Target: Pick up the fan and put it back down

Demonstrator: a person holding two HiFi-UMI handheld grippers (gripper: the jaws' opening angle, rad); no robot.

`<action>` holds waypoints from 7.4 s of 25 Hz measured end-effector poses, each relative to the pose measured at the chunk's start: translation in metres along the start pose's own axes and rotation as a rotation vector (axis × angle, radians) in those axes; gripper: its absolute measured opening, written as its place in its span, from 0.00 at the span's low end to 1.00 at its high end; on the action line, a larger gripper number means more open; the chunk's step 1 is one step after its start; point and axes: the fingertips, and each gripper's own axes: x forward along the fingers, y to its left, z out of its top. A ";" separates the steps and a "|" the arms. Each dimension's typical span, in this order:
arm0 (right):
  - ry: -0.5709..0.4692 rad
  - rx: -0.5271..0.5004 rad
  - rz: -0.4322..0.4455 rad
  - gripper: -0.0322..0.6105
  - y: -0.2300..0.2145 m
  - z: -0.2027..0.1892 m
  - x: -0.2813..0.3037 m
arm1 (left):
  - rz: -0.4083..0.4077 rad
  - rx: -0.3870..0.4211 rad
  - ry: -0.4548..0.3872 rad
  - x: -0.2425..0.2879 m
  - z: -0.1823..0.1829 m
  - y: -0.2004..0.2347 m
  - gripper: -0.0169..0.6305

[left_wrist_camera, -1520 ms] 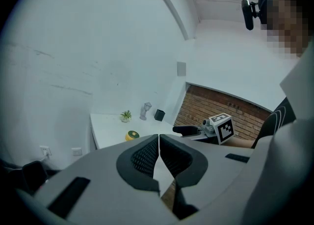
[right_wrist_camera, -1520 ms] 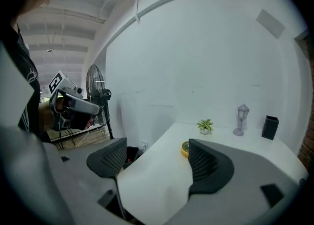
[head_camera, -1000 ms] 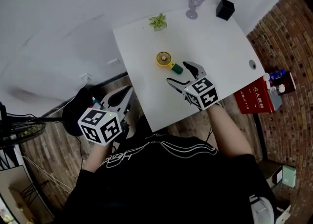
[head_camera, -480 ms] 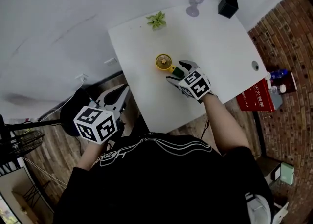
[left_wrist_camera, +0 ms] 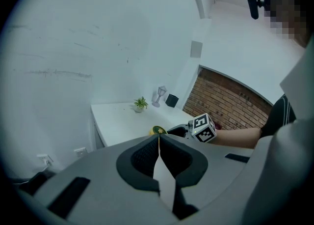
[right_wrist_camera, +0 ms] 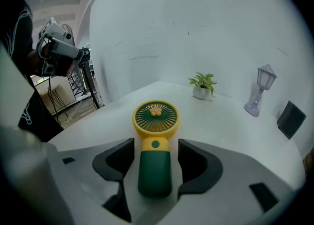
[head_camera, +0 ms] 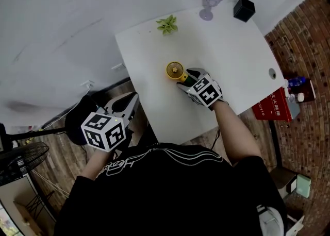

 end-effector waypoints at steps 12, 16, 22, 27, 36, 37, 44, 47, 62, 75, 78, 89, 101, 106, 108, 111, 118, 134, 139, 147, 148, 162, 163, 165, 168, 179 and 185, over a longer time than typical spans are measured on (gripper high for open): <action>0.018 0.020 0.058 0.34 0.004 -0.001 0.005 | 0.044 0.055 0.025 0.007 -0.001 0.010 0.08; 0.021 0.032 0.060 0.34 0.004 -0.002 0.004 | 0.041 0.051 0.030 0.006 -0.006 0.006 0.08; 0.008 0.014 0.038 0.33 0.005 -0.001 0.003 | 0.049 0.050 0.024 0.002 -0.006 0.003 0.08; -0.013 -0.004 0.023 0.33 0.008 0.002 -0.003 | 0.056 0.044 0.021 0.000 -0.010 -0.001 0.08; -0.133 0.040 -0.027 0.33 0.012 0.025 -0.052 | 0.048 0.040 -0.016 -0.008 -0.009 -0.023 0.08; -0.151 0.043 -0.034 0.33 0.012 0.028 -0.060 | 0.046 0.042 -0.020 -0.009 -0.009 -0.027 0.08; -0.285 0.064 -0.076 0.33 0.027 0.052 -0.129 | 0.027 0.055 -0.065 -0.019 -0.006 -0.059 0.08; -0.322 0.083 -0.072 0.33 0.037 0.053 -0.159 | 0.023 0.059 -0.105 -0.029 -0.003 -0.078 0.08; -0.529 0.046 -0.151 0.33 0.098 0.046 -0.280 | -0.041 0.081 -0.244 -0.082 -0.013 -0.172 0.08; -0.556 0.110 -0.172 0.33 0.115 0.031 -0.291 | -0.043 0.086 -0.218 -0.086 -0.036 -0.192 0.08; -0.555 0.109 -0.174 0.33 0.115 0.032 -0.291 | -0.045 0.083 -0.216 -0.084 -0.036 -0.191 0.08; -0.532 0.147 -0.176 0.33 0.100 0.042 -0.270 | -0.045 0.080 -0.193 -0.072 -0.026 -0.170 0.08; -0.445 0.185 -0.191 0.33 0.058 0.059 -0.202 | -0.032 0.084 -0.141 -0.048 0.003 -0.119 0.08; -0.384 0.186 -0.210 0.33 0.039 0.063 -0.170 | -0.026 0.084 -0.135 -0.041 0.019 -0.095 0.08; -0.357 0.186 -0.216 0.33 0.032 0.062 -0.156 | -0.025 0.084 -0.133 -0.038 0.023 -0.087 0.08; -0.310 0.188 -0.223 0.33 0.022 0.057 -0.135 | -0.023 0.079 -0.129 -0.034 0.027 -0.076 0.08; -0.196 0.213 -0.234 0.33 0.002 0.036 -0.080 | -0.017 0.062 -0.102 -0.026 0.025 -0.052 0.08; -0.029 0.290 -0.222 0.33 -0.011 -0.011 -0.010 | 0.039 -0.015 -0.066 -0.035 0.011 -0.001 0.08; -0.020 0.300 -0.211 0.34 -0.012 -0.013 -0.006 | 0.042 -0.026 -0.068 -0.035 0.009 0.001 0.08; -0.035 0.294 -0.244 0.44 -0.011 -0.012 -0.009 | 0.043 -0.024 -0.078 -0.038 0.008 -0.009 0.08; -0.042 0.292 -0.249 0.48 -0.012 -0.012 -0.012 | 0.044 -0.023 -0.080 -0.039 0.008 -0.010 0.08; -0.322 0.344 -0.128 0.52 0.037 0.020 -0.143 | -0.014 0.010 -0.134 -0.051 0.001 -0.083 0.08; -0.350 0.329 -0.111 0.48 0.045 0.026 -0.158 | -0.022 0.016 -0.141 -0.053 0.001 -0.092 0.08; -0.411 0.295 -0.084 0.42 0.061 0.039 -0.190 | -0.040 0.032 -0.156 -0.059 0.002 -0.111 0.08; -0.514 0.277 -0.070 0.25 0.078 0.053 -0.233 | -0.068 0.056 -0.181 -0.068 0.004 -0.136 0.08; -0.651 0.207 0.062 0.05 0.149 0.061 -0.315 | -0.173 0.114 -0.267 -0.101 0.004 -0.218 0.08; -0.674 0.210 0.094 0.05 0.162 0.055 -0.326 | -0.188 0.123 -0.293 -0.112 0.001 -0.235 0.08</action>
